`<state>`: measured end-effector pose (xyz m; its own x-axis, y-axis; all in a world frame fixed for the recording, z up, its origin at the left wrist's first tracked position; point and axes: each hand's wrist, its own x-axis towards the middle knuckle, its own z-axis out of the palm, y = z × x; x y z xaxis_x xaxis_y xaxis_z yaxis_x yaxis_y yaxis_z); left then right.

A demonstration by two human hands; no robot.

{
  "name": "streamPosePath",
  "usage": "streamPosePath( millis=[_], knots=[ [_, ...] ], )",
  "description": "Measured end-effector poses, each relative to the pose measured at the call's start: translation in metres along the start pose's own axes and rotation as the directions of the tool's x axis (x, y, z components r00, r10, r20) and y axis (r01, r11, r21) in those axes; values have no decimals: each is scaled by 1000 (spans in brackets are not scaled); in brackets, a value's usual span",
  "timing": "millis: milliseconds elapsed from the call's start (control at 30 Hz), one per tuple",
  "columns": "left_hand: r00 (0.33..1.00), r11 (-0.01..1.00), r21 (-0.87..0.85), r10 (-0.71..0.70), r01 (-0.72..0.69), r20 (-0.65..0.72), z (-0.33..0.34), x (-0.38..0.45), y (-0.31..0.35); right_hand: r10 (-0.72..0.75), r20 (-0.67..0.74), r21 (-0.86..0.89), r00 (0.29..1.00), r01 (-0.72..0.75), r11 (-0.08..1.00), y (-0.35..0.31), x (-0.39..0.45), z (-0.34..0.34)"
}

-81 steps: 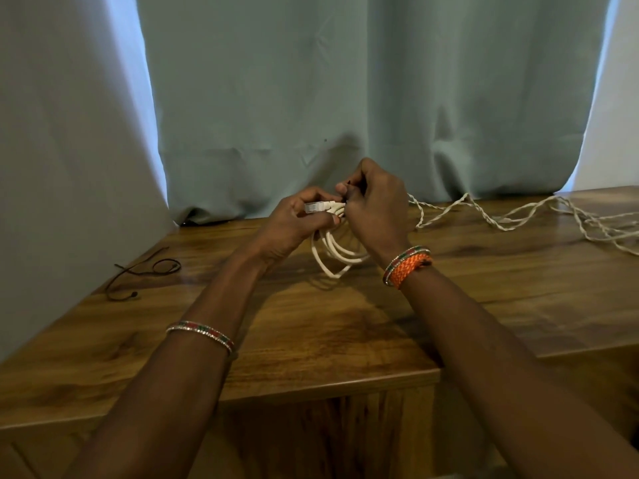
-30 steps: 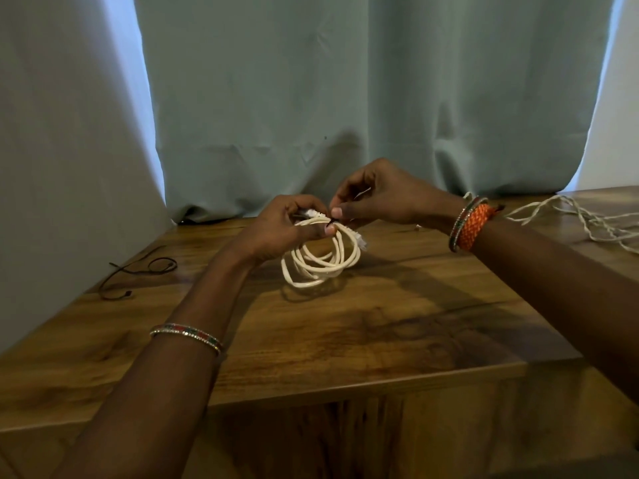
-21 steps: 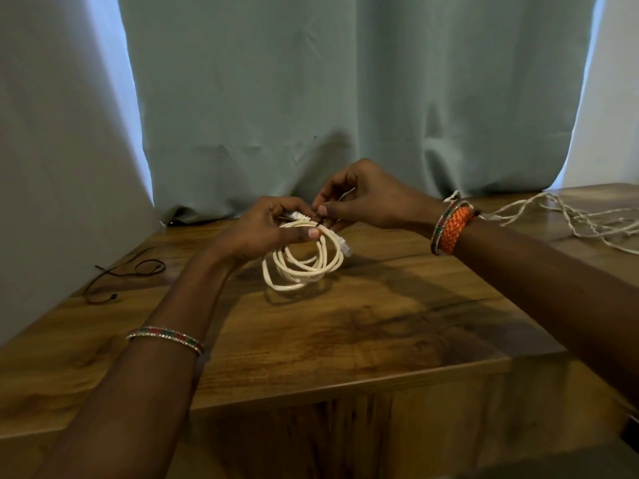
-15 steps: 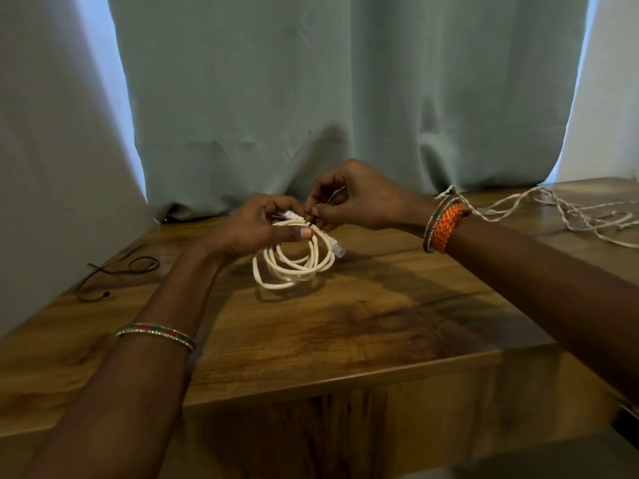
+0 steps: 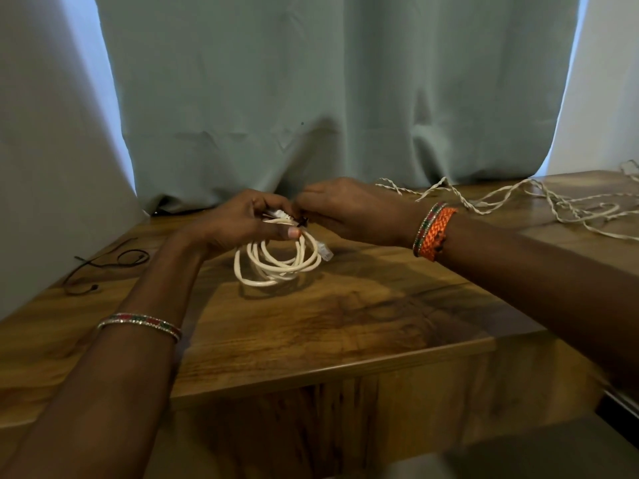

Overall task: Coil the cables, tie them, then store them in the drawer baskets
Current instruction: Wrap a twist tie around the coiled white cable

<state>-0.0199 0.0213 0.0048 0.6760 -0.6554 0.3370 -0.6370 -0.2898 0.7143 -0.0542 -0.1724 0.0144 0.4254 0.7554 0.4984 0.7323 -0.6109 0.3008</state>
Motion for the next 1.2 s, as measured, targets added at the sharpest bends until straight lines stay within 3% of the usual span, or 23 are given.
streamPosePath(
  millis=[133,300,433,767,933,1200],
  knots=[
    [999,999,-44,-18,20,52,1,-3,3,-5,44,8,999,4,1000,-1,-2,1],
    [992,996,-81,-17,27,123,0,-5,6,61,-7,162,998,-59,985,-2,-5,4],
    [985,993,-106,-26,45,172,0,-5,8,108,-7,136,994,-106,985,-5,-6,8],
    [989,992,-121,-6,24,151,1,-8,11,73,-109,81,991,-64,995,-13,-5,10],
    [990,993,-120,-4,20,139,-2,-7,5,71,-53,194,996,-59,979,-21,-2,4],
    [988,993,-112,-17,35,155,-1,-6,7,156,-98,332,983,-115,936,-17,-4,2]
  ],
)
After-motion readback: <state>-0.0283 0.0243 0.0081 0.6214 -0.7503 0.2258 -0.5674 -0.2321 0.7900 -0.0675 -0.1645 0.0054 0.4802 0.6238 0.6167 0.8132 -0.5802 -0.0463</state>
